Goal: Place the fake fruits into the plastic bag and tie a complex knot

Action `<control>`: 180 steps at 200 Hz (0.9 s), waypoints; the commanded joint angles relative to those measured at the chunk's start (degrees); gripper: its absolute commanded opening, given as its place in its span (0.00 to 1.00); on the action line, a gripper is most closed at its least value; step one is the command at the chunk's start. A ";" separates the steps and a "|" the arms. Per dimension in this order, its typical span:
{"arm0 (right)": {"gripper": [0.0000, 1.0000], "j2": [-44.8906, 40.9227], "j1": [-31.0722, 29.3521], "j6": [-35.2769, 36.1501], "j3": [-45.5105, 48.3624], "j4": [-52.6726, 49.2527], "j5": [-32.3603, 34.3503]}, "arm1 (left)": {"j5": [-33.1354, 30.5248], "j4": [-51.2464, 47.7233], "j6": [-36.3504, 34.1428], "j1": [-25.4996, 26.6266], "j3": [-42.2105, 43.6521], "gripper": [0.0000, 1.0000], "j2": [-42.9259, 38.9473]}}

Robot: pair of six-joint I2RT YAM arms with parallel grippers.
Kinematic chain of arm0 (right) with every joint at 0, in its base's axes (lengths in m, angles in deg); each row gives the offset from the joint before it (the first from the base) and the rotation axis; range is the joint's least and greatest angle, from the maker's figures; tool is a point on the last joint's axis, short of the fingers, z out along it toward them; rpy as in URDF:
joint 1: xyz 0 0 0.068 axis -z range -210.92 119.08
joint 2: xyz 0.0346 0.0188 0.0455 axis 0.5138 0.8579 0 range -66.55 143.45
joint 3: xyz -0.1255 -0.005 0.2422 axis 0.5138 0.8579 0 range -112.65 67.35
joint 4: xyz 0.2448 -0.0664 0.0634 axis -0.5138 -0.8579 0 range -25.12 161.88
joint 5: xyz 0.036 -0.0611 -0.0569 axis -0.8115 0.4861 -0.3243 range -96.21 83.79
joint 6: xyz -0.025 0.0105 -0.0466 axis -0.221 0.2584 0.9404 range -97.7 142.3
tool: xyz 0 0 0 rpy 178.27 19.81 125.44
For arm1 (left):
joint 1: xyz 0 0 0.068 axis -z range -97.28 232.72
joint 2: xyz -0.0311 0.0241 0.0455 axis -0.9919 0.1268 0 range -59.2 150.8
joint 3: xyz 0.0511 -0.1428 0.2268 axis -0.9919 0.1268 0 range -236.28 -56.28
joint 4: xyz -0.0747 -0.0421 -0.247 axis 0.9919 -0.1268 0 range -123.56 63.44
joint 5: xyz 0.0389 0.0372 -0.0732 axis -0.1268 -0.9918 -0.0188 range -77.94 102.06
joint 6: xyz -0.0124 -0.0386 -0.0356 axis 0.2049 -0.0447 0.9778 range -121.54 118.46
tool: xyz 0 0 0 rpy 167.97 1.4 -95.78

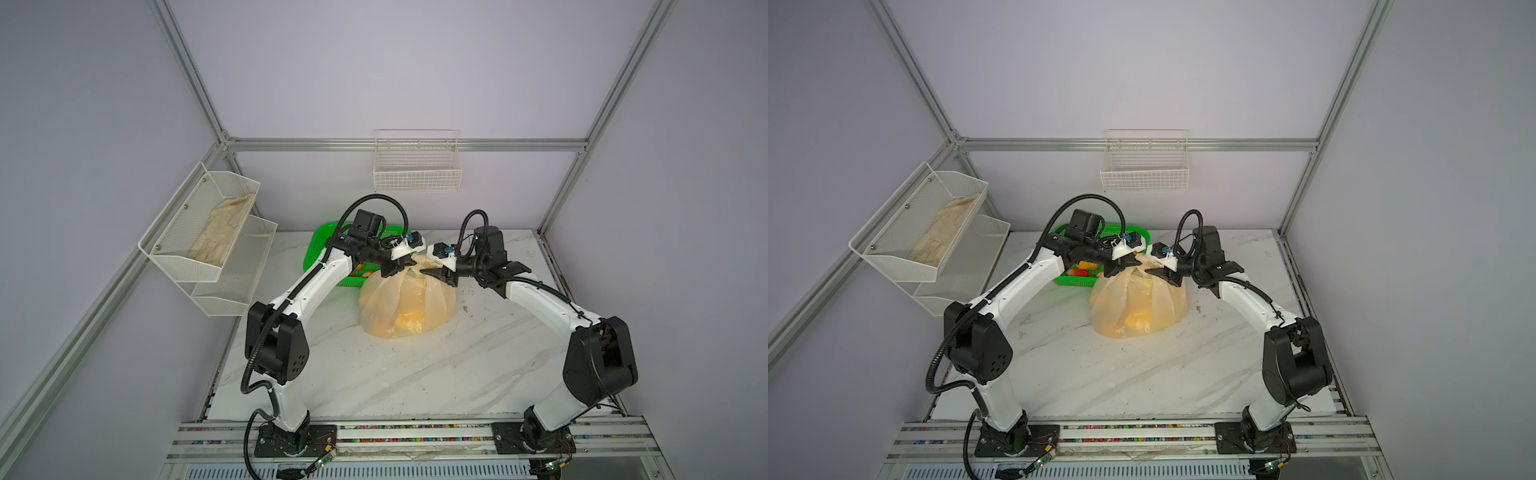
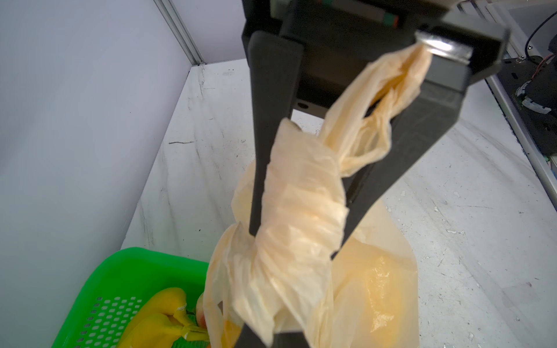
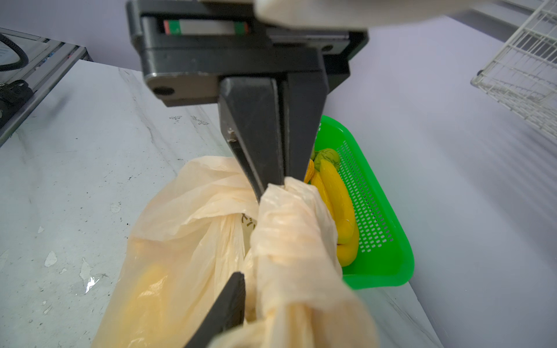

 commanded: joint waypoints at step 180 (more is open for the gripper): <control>0.00 1.59 -0.75 1.00 2.74 12.28 0.70 | -0.10 0.71 2.40 -0.33 0.84 0.32 -3.13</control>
